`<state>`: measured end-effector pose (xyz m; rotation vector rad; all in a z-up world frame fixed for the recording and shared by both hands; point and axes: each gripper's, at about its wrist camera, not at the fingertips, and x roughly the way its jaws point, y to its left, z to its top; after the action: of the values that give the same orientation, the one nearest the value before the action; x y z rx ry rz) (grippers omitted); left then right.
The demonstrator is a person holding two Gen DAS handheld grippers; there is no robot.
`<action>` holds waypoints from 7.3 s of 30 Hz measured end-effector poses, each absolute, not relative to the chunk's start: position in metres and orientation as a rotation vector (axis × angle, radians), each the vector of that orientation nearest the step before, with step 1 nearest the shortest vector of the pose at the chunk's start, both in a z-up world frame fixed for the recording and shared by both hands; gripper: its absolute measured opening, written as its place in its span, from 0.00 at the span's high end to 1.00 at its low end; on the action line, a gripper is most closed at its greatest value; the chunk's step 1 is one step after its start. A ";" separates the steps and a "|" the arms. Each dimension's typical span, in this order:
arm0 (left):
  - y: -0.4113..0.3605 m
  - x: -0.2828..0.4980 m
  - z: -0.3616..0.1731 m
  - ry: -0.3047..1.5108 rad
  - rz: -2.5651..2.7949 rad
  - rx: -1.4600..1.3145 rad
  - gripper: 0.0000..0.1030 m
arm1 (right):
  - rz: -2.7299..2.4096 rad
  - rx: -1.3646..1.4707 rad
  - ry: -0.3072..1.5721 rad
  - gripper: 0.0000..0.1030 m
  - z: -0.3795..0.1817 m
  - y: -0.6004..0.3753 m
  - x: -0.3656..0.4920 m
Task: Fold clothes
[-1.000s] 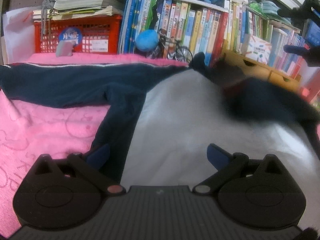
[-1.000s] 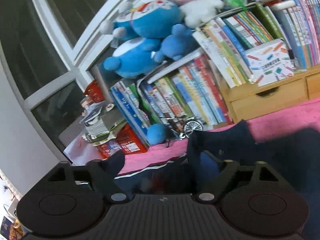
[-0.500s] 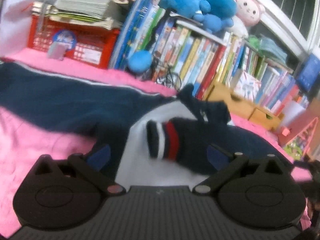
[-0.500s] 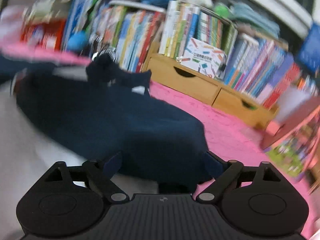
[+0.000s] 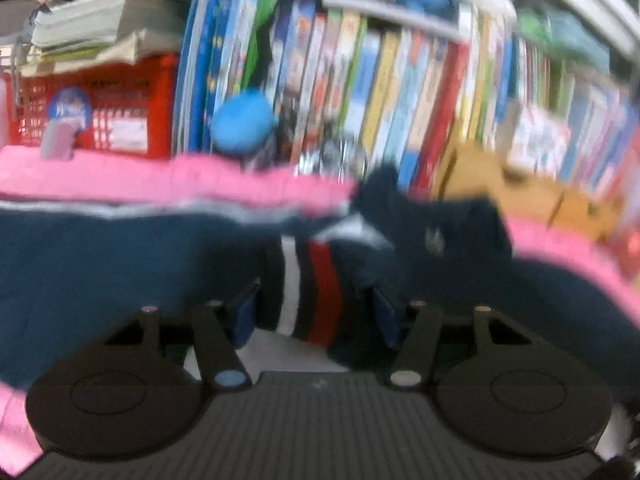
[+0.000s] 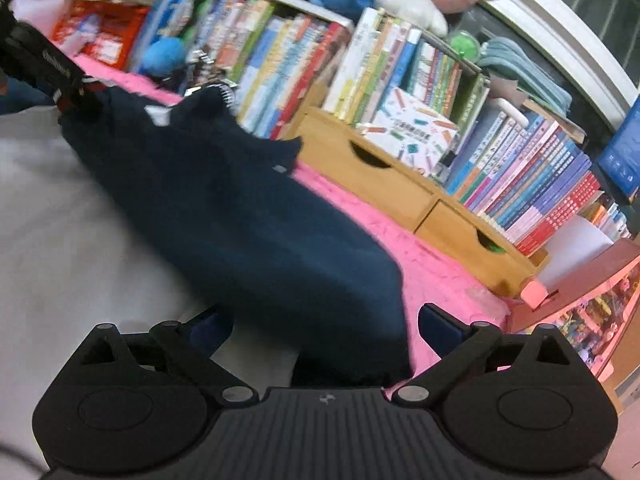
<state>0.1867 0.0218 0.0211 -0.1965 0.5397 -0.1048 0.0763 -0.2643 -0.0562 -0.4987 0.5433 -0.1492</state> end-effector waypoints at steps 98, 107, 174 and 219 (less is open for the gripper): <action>-0.040 0.181 -0.026 0.512 -0.313 0.469 0.48 | 0.109 -0.020 0.709 0.00 -0.064 -0.369 0.108; -0.011 0.162 -0.018 0.519 -0.420 0.470 0.48 | 0.110 -0.020 0.709 0.00 -0.064 -0.369 0.108; 0.036 0.213 -0.018 0.675 -0.168 0.131 0.00 | -0.014 -0.002 0.757 0.01 -0.046 -0.355 0.113; 0.346 0.171 -0.005 0.492 0.653 -0.229 0.90 | 0.361 -0.103 0.703 0.00 -0.069 -0.162 0.142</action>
<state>0.1711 0.3461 -0.0049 -0.2286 0.4922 0.6532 0.1419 -0.1617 -0.0692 -0.1033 0.7029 0.3607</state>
